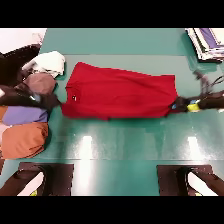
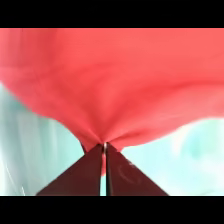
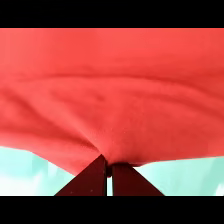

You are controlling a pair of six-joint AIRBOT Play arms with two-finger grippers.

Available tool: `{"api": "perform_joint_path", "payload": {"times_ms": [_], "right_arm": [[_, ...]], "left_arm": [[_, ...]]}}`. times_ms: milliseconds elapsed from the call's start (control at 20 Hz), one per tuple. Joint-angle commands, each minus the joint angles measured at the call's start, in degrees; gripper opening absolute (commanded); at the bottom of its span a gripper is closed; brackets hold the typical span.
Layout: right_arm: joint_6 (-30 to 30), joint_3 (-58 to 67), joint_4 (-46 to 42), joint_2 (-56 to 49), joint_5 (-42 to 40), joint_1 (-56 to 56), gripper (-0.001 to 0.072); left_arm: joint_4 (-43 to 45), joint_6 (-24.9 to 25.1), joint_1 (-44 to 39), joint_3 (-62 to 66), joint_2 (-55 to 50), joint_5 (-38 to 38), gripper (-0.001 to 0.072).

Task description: Fold the shirts.

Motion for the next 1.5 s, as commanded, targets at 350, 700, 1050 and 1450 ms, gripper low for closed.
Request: {"api": "perform_joint_path", "payload": {"times_ms": [350,700,1050,1450], "right_arm": [[3.61,35.23,-8.83,17.49,4.0,0.13,0.0014],[7.43,55.65,-11.32,7.15,14.14,0.15,0.0013],[10.1,55.3,-11.3,-17.09,27.04,0.15,0.0014],[5.42,47.17,-5.42,-39.21,7.08,0.0,0.0216]], "left_arm": [[0.5,-3.17,0.04,54.55,6.56,-4.9,0.0025],[0.9,-2.05,0.04,60.24,1.73,0.57,0.0025],[1.95,-0.33,0.04,48.96,-19.28,-8.55,0.0026],[2.08,-0.79,0.28,42.66,-44.83,2.19,0.0228]]}}
